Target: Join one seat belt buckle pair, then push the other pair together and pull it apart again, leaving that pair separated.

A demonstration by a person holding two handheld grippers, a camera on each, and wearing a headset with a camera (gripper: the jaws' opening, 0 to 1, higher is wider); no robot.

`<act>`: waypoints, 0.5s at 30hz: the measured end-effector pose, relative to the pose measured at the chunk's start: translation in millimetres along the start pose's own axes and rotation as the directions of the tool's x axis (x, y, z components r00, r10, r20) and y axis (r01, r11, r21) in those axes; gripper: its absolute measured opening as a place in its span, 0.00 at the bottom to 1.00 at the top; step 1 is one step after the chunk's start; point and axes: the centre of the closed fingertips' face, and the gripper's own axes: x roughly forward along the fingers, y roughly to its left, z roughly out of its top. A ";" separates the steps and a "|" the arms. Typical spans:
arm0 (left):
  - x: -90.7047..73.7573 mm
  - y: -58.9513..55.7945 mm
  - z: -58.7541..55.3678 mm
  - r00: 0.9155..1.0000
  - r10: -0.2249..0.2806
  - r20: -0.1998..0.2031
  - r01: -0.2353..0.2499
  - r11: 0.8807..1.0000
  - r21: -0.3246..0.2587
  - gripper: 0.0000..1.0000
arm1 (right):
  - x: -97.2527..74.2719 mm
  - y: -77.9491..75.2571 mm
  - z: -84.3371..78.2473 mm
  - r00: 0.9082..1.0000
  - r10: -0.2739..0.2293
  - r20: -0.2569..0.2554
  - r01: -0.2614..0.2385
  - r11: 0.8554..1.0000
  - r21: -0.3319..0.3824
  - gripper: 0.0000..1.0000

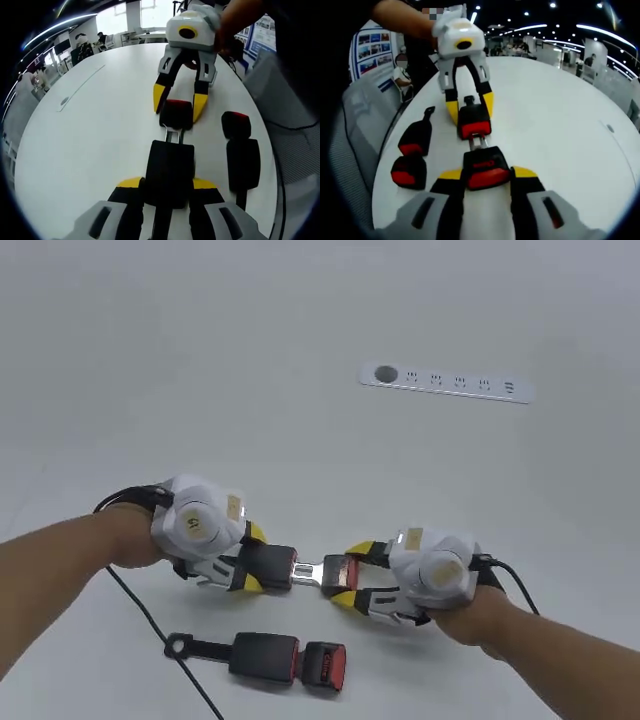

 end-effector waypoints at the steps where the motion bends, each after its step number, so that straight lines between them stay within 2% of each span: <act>1: 0.0 0.0 0.0 1.000 0.000 0.000 0.000 1.000 0.001 0.36 | 1.7 0.2 1.2 1.000 -0.001 0.000 0.001 1.000 0.003 0.36; 5: 0.1 -0.2 0.1 1.000 -0.004 -0.008 0.004 1.000 0.015 0.36 | 12.3 4.1 9.6 1.000 -0.008 -0.001 0.008 1.000 -0.004 0.36; 15: 1.1 -1.5 1.7 0.999 -0.020 -0.026 0.022 0.997 0.079 0.34 | 12.6 5.0 8.7 0.999 -0.008 -0.044 0.007 1.000 -0.010 0.35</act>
